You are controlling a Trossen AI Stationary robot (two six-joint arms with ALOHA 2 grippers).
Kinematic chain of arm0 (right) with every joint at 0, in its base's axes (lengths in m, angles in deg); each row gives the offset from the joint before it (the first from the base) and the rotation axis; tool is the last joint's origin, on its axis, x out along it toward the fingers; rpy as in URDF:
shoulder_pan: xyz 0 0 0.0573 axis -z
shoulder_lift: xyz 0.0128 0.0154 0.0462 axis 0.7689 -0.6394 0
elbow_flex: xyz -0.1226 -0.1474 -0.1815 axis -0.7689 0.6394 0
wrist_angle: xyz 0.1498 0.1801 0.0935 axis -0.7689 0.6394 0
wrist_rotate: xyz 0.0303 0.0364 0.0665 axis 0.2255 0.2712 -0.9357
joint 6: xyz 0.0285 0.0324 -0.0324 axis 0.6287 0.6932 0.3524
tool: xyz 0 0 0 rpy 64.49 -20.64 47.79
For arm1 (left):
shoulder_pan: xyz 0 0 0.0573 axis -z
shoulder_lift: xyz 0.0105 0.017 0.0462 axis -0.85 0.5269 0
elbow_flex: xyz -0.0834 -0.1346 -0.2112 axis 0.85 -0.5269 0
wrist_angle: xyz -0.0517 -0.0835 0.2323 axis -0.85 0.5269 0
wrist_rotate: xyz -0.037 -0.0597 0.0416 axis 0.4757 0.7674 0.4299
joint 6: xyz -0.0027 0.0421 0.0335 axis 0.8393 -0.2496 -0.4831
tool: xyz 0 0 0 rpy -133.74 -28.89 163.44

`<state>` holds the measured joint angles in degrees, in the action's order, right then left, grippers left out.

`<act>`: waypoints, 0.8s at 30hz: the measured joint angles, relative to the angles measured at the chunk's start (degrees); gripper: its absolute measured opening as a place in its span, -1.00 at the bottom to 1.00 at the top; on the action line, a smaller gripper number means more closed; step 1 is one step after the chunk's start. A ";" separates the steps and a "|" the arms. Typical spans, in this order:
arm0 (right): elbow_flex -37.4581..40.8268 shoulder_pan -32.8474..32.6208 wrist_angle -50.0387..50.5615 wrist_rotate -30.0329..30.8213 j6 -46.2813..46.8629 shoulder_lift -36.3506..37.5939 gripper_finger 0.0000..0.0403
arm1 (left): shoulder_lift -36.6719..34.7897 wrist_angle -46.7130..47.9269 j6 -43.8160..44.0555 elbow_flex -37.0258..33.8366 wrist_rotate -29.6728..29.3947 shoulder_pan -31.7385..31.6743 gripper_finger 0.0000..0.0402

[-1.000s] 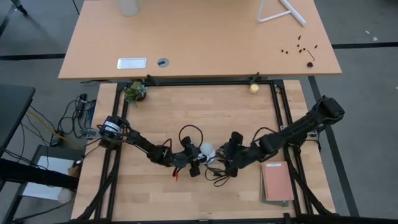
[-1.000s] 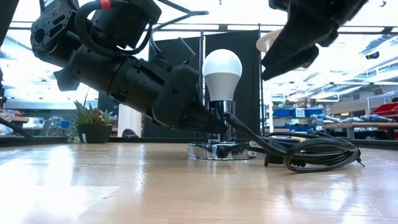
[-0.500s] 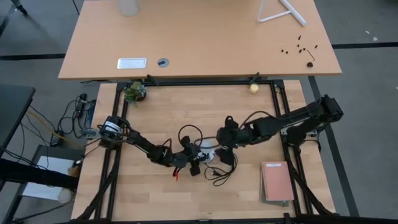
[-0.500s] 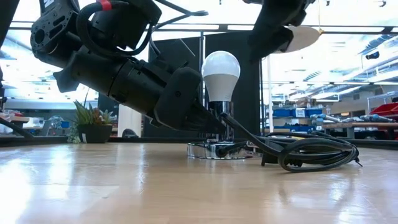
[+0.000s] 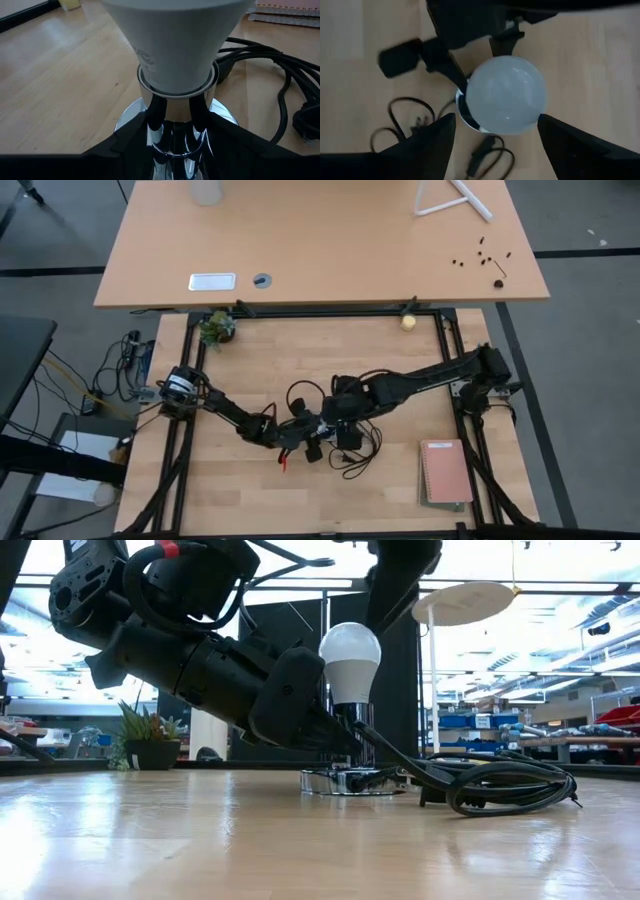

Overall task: Screw lightbulb
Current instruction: Remove the light bulb from the lamp

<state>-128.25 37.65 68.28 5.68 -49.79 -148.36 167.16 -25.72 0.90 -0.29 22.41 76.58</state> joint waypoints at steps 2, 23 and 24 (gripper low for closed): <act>-3.90 0.23 4.11 0.02 -1.59 -2.75 0.44 | 0.00 -0.02 0.01 0.00 -0.03 0.02 0.00; -13.99 2.73 13.06 -1.07 -1.68 -11.17 0.45 | -0.04 -0.25 0.62 -0.04 -0.96 -0.02 0.00; -13.99 2.71 12.60 -0.96 -1.56 -11.17 0.45 | -0.04 -0.23 0.60 -0.04 -1.02 -0.02 0.00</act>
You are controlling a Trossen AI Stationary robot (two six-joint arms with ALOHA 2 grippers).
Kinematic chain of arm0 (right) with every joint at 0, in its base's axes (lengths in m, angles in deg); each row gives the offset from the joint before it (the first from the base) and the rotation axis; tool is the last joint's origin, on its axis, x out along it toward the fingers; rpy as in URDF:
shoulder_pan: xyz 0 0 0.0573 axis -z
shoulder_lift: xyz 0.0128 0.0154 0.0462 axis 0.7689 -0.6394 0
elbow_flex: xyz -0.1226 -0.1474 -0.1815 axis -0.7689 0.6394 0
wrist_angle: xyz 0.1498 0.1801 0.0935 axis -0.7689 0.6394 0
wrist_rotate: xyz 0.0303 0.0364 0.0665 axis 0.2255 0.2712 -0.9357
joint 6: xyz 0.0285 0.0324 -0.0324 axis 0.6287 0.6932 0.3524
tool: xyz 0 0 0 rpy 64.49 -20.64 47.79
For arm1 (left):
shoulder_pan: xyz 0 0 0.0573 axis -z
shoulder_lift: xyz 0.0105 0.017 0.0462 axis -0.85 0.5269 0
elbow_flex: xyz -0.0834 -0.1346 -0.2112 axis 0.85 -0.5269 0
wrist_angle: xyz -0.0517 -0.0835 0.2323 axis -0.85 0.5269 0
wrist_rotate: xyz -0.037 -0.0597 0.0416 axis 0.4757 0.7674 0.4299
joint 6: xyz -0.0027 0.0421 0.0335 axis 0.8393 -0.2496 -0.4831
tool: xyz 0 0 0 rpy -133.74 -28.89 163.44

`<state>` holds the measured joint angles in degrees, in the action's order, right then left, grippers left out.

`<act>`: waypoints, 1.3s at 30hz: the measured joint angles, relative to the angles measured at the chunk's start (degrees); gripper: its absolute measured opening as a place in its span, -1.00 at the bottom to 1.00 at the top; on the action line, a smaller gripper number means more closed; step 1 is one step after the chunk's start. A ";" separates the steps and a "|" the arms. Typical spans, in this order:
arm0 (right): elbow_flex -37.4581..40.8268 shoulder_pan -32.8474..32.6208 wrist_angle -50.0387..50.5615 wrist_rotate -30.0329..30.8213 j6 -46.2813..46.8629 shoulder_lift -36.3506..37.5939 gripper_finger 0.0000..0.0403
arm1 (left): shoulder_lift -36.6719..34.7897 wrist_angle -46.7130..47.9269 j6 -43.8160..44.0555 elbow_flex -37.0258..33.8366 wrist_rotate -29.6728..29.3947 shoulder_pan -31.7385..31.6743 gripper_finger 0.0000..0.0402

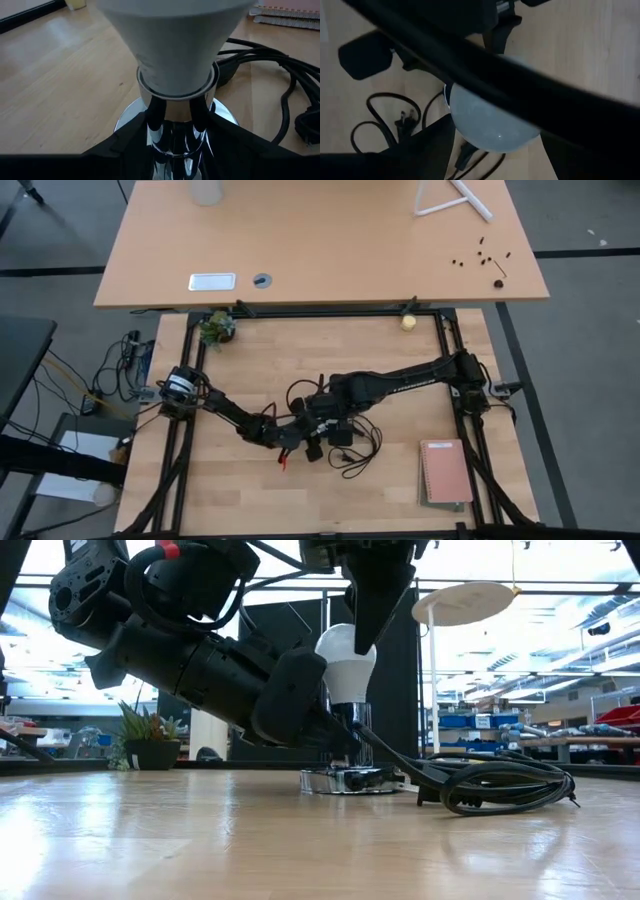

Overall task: Screw lightbulb
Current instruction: Remove the light bulb from the lamp

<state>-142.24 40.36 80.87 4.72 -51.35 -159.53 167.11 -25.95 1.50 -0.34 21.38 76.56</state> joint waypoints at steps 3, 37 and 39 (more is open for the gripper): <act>0.04 -0.08 -1.38 0.02 -0.04 0.00 0.45 | -0.02 0.27 0.00 0.00 -0.09 0.02 0.01; -1.20 -1.17 0.22 1.97 9.70 -1.18 0.82 | 0.09 -1.61 -2.22 0.04 0.98 -0.44 0.01; -0.96 -0.92 -0.90 1.97 10.80 -1.44 0.82 | 0.69 -4.12 -2.16 0.07 0.96 -0.52 0.01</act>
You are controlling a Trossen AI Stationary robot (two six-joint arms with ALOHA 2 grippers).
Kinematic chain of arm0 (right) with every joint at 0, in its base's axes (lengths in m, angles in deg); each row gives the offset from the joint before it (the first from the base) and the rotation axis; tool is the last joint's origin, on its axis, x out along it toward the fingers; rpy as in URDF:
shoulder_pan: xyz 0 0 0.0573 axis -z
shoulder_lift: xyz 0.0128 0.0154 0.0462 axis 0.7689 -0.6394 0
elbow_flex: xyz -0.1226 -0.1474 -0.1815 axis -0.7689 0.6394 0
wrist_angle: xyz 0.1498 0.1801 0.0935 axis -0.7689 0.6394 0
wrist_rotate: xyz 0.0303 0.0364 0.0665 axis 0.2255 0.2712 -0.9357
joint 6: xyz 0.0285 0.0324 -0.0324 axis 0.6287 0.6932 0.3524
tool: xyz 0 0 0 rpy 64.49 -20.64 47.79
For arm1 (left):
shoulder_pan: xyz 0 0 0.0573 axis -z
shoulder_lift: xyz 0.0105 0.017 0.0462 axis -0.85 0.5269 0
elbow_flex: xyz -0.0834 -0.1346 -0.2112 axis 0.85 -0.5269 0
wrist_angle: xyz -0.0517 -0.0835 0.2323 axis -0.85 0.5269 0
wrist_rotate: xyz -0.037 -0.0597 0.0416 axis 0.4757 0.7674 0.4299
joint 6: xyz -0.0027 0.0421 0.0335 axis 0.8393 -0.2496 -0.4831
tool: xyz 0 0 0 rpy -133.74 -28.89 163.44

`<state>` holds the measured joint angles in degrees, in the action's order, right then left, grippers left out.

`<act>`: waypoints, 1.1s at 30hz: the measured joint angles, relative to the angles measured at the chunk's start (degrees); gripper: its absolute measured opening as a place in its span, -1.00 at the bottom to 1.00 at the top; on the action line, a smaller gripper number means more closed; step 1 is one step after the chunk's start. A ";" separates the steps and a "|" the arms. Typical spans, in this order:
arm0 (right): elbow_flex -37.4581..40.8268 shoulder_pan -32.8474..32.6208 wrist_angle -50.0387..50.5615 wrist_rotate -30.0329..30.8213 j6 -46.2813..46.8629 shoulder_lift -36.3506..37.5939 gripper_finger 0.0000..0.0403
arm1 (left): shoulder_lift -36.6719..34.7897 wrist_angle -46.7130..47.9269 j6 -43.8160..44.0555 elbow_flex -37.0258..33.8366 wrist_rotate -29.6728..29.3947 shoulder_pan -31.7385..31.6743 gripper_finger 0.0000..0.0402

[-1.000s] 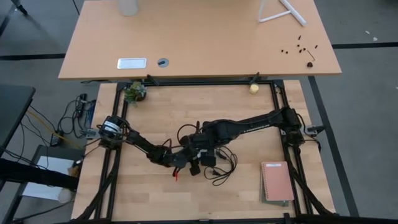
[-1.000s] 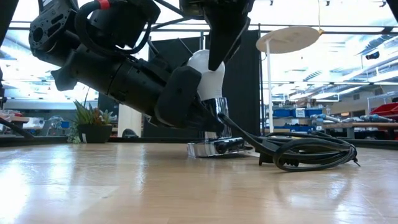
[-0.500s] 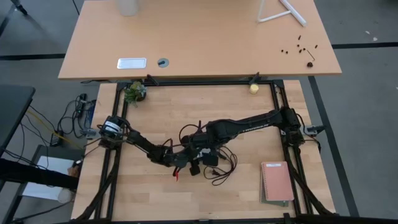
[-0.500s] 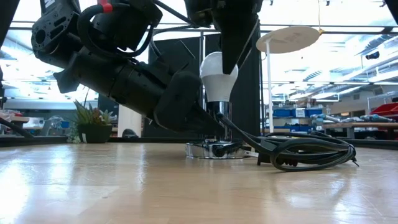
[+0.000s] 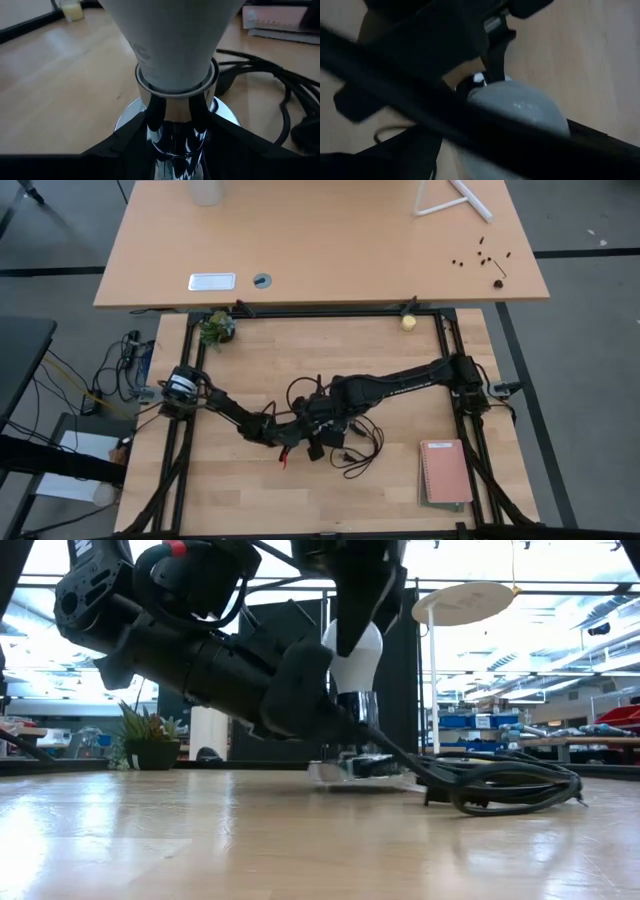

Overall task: Screw lightbulb
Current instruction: Remove the light bulb from the lamp

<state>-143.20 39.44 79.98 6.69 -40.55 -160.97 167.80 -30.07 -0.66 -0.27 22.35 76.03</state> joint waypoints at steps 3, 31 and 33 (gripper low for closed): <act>0.07 0.18 -0.03 0.16 0.97 -0.50 0.82 | 0.58 -0.38 0.00 -0.02 0.73 -0.17 0.02; 0.04 0.51 0.60 -0.11 1.66 -1.07 0.74 | 10.58 -20.73 -5.20 -0.07 -1.36 -0.63 0.22; 0.04 0.36 0.56 -0.11 1.66 -1.07 0.73 | 11.00 -22.05 -6.48 -0.07 -1.54 -0.63 0.17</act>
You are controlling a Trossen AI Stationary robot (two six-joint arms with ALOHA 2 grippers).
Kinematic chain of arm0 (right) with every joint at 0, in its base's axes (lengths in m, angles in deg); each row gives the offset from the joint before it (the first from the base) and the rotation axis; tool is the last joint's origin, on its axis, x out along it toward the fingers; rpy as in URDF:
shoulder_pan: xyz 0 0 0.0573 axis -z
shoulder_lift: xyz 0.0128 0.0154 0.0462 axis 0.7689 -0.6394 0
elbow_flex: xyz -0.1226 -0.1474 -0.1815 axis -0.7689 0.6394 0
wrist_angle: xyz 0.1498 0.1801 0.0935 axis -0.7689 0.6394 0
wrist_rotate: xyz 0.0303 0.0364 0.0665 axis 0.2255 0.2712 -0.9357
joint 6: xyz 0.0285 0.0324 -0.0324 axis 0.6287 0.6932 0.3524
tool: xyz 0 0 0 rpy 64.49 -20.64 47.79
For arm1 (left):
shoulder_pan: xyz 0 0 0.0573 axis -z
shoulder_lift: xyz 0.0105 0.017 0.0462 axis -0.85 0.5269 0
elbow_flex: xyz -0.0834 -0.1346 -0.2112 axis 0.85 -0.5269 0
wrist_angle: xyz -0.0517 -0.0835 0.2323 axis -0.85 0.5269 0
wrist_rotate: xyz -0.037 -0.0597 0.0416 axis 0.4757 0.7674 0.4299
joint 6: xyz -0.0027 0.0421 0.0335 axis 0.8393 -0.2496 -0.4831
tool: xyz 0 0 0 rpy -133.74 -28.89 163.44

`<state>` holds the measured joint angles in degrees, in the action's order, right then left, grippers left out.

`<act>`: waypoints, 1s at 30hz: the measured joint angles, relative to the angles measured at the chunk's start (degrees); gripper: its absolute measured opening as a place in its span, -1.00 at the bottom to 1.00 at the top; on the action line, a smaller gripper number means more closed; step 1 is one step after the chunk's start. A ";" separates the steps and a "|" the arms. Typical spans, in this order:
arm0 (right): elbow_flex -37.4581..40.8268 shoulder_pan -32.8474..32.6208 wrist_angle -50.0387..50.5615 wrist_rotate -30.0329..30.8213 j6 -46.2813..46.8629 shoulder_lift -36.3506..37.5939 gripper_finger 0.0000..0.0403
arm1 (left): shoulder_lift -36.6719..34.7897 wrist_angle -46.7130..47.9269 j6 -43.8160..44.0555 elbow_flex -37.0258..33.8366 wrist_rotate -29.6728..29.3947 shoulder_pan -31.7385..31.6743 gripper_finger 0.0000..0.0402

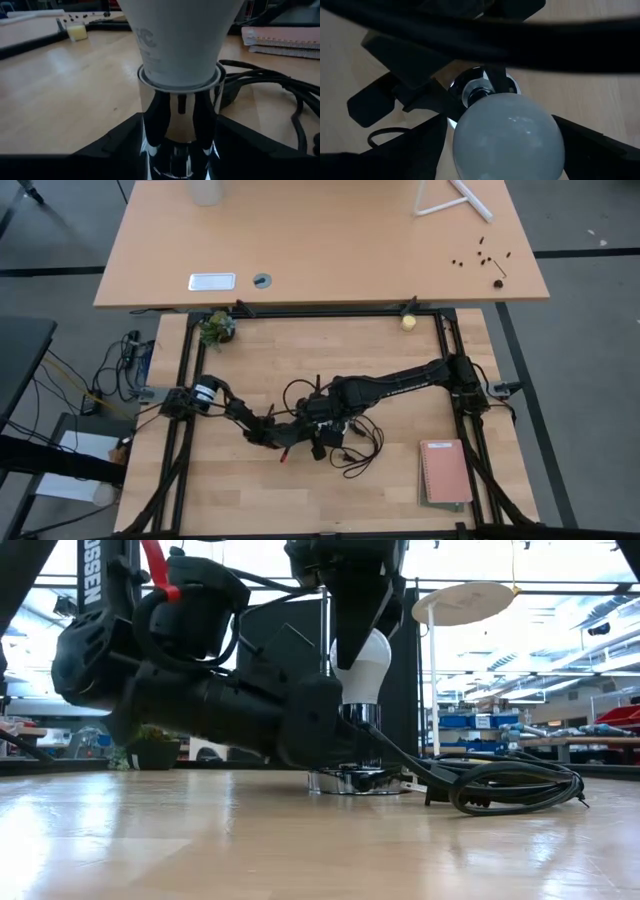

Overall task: Screw lightbulb
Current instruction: Remove the light bulb from the lamp

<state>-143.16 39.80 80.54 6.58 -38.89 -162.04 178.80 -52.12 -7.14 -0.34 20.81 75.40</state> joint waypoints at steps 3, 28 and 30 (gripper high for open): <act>0.00 -0.02 -0.23 0.00 0.60 0.00 0.73 | 0.80 -3.16 -2.03 0.02 -0.29 0.04 0.09; 0.00 -0.04 2.29 0.26 26.90 0.07 0.73 | 3.35 -8.49 0.56 0.09 -2.49 0.24 -0.04; 0.00 0.04 1.60 0.24 30.21 0.07 0.73 | 3.35 -8.47 0.56 0.09 -2.49 0.24 -0.04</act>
<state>-143.16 39.84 82.13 6.82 -8.68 -161.97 182.15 -60.59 -6.59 -0.25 18.32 75.64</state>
